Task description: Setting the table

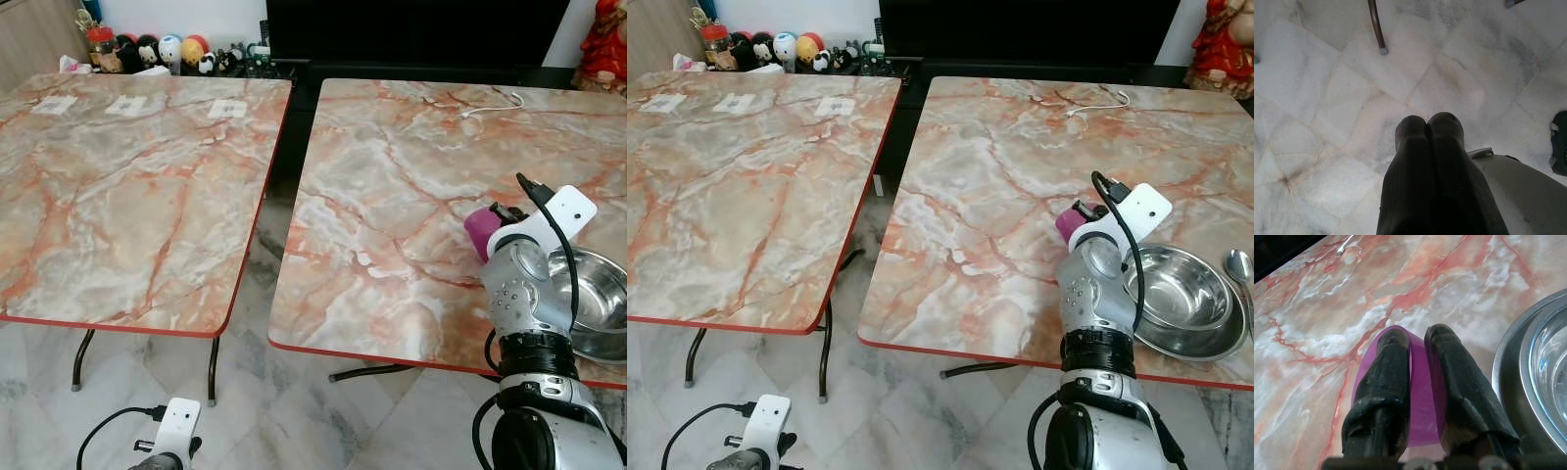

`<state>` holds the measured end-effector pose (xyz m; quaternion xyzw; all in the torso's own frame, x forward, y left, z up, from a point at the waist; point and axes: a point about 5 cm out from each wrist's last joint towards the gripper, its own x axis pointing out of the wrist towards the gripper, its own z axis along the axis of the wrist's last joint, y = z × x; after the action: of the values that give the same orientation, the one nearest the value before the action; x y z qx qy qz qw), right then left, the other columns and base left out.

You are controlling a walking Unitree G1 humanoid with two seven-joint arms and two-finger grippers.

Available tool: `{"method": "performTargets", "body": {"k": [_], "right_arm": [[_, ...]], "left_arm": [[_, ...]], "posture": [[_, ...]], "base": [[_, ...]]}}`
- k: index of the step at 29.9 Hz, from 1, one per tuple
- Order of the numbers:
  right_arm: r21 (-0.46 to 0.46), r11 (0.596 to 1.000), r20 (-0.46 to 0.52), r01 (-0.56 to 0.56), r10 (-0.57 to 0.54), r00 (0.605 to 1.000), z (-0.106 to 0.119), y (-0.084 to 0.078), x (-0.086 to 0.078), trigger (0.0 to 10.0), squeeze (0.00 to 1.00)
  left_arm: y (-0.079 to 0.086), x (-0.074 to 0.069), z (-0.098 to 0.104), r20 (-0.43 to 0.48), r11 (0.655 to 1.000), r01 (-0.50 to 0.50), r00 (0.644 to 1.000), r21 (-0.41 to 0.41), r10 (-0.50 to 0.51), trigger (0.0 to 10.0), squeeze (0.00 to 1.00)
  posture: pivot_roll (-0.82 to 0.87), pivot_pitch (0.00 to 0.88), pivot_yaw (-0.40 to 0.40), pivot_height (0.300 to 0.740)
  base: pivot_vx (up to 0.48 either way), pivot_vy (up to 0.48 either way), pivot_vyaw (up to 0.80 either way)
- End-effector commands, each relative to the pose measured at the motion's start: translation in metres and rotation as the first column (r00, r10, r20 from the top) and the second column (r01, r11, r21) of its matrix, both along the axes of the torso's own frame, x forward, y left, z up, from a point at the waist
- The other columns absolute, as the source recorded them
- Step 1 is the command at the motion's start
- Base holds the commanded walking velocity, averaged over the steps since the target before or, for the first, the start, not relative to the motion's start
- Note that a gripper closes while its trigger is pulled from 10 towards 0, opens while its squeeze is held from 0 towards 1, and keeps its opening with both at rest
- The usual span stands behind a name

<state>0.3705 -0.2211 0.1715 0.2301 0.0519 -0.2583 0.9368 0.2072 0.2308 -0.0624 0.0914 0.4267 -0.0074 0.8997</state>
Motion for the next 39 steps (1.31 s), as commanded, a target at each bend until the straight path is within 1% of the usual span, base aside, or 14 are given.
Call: {"method": "performTargets", "body": {"k": [1, 6, 8, 12, 15, 16, 19, 22, 26, 27, 30, 31, 39], "right_arm": [[0.012, 1.000, 0.008, 0.005, -0.005, 1.000, 0.004, 0.000, 0.002, 10.0, 0.00], [0.019, 0.999, -0.010, 0.027, -0.027, 1.000, 0.001, -0.002, 0.001, 10.0, 0.00], [0.046, 0.995, -0.034, 0.090, -0.088, 0.996, -0.003, -0.009, -0.003, 10.0, 0.00], [0.090, 0.985, -0.056, 0.147, -0.142, 0.988, -0.009, -0.016, -0.007, 10.0, 0.00], [0.106, 0.982, -0.061, 0.158, -0.152, 0.987, -0.010, -0.016, -0.008, 10.0, 0.00], [0.130, 0.978, -0.062, 0.164, -0.157, 0.986, -0.012, -0.016, -0.009, 10.0, 0.00], [0.151, 0.975, -0.060, 0.162, -0.155, 0.986, -0.012, -0.015, -0.008, 10.0, 0.00], [0.175, 0.974, -0.032, 0.142, -0.138, 0.990, -0.008, -0.011, -0.005, 10.0, 0.00], [0.134, 0.985, 0.002, 0.112, -0.114, 0.994, 0.000, -0.008, -0.002, 10.0, 0.00], [0.112, 0.988, 0.016, 0.105, -0.108, 0.994, 0.004, -0.007, -0.002, 10.0, 0.00], [0.085, 0.991, 0.026, 0.103, -0.106, 0.994, 0.007, -0.006, -0.001, 10.0, 0.00], [0.056, 0.992, 0.026, 0.110, -0.112, 0.993, 0.009, -0.008, -0.002, 10.0, 0.00], [0.060, 0.989, 0.020, 0.133, -0.134, 0.991, 0.008, -0.011, -0.004, 10.0, 0.00]], "left_arm": [[0.002, -0.005, -0.003, -0.024, 1.000, -0.011, 1.000, 0.001, 0.011, 10.0, 0.00], [0.002, -0.005, -0.003, -0.024, 1.000, -0.009, 1.000, 0.000, 0.009, 10.0, 0.00], [0.002, -0.005, -0.003, -0.024, 1.000, -0.009, 1.000, 0.000, 0.009, 10.0, 0.00], [0.002, -0.005, -0.003, -0.024, 1.000, -0.008, 1.000, 0.001, 0.008, 10.0, 0.00], [0.003, -0.005, -0.003, -0.024, 1.000, -0.008, 1.000, 0.002, 0.008, 10.0, 0.00], [0.003, -0.005, -0.003, -0.024, 1.000, -0.008, 1.000, 0.003, 0.008, 10.0, 0.00], [0.003, -0.005, -0.002, -0.024, 1.000, -0.007, 1.000, 0.004, 0.007, 10.0, 0.00], [0.003, -0.005, -0.002, -0.024, 1.000, -0.006, 1.000, 0.005, 0.006, 10.0, 0.00], [0.003, -0.005, -0.002, -0.023, 1.000, -0.007, 1.000, 0.007, 0.007, 10.0, 0.00], [0.003, -0.005, -0.002, -0.022, 1.000, -0.007, 1.000, 0.006, 0.008, 10.0, 0.00], [0.003, -0.005, -0.002, -0.022, 1.000, -0.008, 1.000, 0.005, 0.008, 10.0, 0.00], [0.003, -0.005, -0.002, -0.023, 1.000, -0.008, 1.000, 0.004, 0.008, 10.0, 0.00], [0.002, -0.005, -0.003, -0.023, 1.000, -0.009, 1.000, 0.000, 0.009, 10.0, 0.00]], "posture": [[0.12, 0.089, 0.011, 0.740], [0.12, 0.091, 0.012, 0.740], [0.12, 0.091, 0.012, 0.740], [0.12, 0.092, 0.013, 0.740], [0.12, 0.092, 0.013, 0.740], [0.12, 0.092, 0.014, 0.740], [0.12, 0.092, 0.015, 0.740], [0.12, 0.091, 0.015, 0.740], [0.12, 0.091, 0.015, 0.740], [0.12, 0.090, 0.014, 0.740], [0.12, 0.089, 0.014, 0.740], [0.12, 0.089, 0.014, 0.740], [0.12, 0.091, 0.013, 0.740]], "base": [[0.000, 0.000, 0.00], [0.000, 0.000, 0.00], [0.000, 0.000, 0.00], [0.000, 0.000, 0.00], [0.000, 0.000, 0.00], [0.000, 0.000, 0.00], [0.000, 0.000, 0.00], [0.000, 0.000, 0.00], [0.000, 0.000, 0.00], [0.000, 0.000, 0.00], [0.000, 0.000, 0.00], [0.000, 0.000, 0.00], [0.000, 0.000, 0.00]]}}
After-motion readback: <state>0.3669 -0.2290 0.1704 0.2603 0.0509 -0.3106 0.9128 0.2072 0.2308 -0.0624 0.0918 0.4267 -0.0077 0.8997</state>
